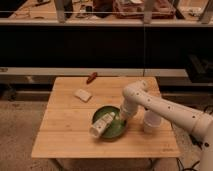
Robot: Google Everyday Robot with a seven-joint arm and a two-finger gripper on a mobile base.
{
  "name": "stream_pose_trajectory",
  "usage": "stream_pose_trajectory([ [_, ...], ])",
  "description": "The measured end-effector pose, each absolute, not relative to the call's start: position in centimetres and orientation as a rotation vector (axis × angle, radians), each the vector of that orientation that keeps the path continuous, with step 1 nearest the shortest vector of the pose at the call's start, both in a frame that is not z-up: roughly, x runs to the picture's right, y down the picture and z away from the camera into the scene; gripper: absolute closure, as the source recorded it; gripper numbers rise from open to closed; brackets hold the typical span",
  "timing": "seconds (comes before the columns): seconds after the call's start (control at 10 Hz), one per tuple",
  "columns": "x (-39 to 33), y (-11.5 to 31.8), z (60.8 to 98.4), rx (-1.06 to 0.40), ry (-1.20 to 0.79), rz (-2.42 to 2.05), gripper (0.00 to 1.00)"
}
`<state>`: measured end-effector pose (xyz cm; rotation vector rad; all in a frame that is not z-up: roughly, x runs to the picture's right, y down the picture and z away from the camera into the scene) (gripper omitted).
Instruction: Drag the ceramic bowl in a circle
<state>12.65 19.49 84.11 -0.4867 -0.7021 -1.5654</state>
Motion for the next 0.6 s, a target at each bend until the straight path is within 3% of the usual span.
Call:
stream_pose_trajectory([
  [0.6,12.9,21.5,81.8,-0.493,-0.681,-1.613,1.0],
])
